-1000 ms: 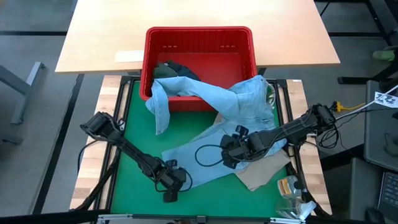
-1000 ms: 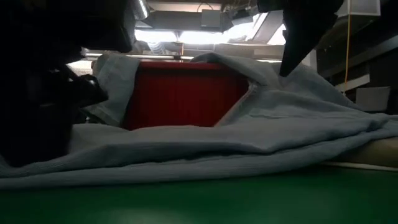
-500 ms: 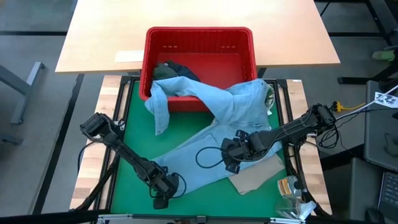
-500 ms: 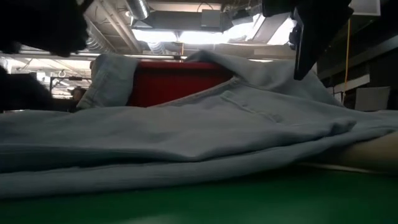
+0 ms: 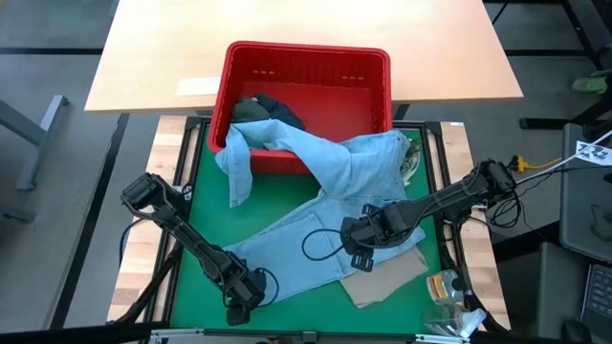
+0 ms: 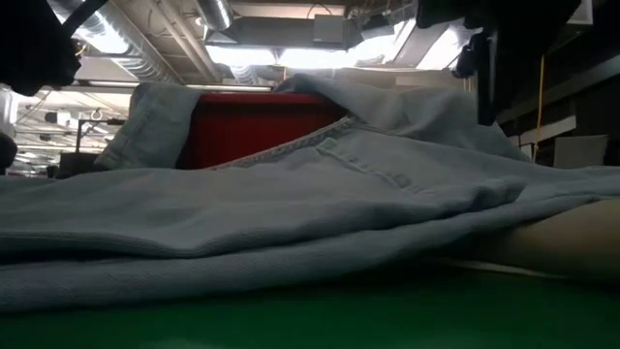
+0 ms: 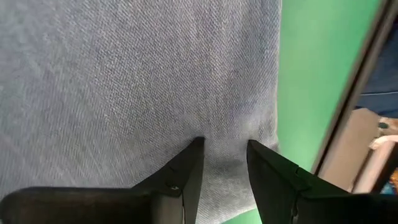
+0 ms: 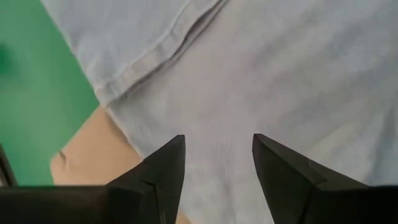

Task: Fold Laundry from Bin
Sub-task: Fold the light blue jeans

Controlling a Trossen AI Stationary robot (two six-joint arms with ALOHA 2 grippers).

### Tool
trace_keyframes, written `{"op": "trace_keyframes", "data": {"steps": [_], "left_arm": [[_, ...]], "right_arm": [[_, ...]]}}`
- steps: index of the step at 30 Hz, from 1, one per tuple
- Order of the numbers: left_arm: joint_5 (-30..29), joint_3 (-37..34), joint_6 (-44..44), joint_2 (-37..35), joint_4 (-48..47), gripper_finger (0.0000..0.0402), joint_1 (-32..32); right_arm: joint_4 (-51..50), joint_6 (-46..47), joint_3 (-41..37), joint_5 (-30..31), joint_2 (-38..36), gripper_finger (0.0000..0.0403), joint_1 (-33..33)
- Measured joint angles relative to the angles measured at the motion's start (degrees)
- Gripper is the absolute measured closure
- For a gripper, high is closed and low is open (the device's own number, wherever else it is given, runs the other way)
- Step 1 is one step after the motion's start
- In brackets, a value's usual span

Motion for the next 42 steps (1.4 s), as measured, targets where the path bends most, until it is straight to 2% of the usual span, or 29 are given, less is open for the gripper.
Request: {"op": "trace_keyframes", "data": {"steps": [4, 11, 16, 21, 27, 32, 35, 38, 42], "left_arm": [[-1.7, -0.1, -0.6, -3.9, -0.1, 0.0283, 0.0], [-3.4, 0.1, -3.6, -8.9, 0.4, 0.0283, 0.0], [-3.1, 0.2, -5.5, -9.8, 0.0, 0.0282, -0.1], [-3.3, 0.2, -7.8, -12.1, -8.0, 0.0282, -0.2], [-9.0, 0.3, -12.5, -19.8, -19.8, 0.0282, -1.6], [-16.0, 0.1, -20.8, -26.6, -26.6, 0.0282, -5.7], [-20.2, -3.3, -28.2, -31.1, -27.2, 0.0282, -8.8], [-24.3, -9.4, -37.0, -35.2, -25.0, 0.0282, -12.3], [-24.5, -17.6, -50.4, -39.6, -16.9, 0.0282, -15.5]], "right_arm": [[-4.6, -0.3, 0.0, -1.5, 0.0, 0.0217, 0.9], [-13.3, 2.7, 0.0, 3.4, 0.0, 0.0217, 5.4], [-13.8, 3.2, 0.0, 4.1, 0.0, 0.0217, 8.5], [-13.6, 3.3, 0.0, 4.1, 0.0, 0.0217, 10.8], [-12.0, 3.4, 0.0, 3.6, 0.0, 0.0217, 11.7], [-10.7, 3.4, 0.0, 3.7, 0.0, 0.0217, 11.6], [-10.4, 3.3, 0.0, 3.7, 0.0, 0.0217, 11.6], [-9.7, 3.0, 0.0, 3.7, 0.0, 0.0217, 11.6], [-9.2, 3.0, 0.0, 3.7, 0.0, 0.0217, 11.6]]}}
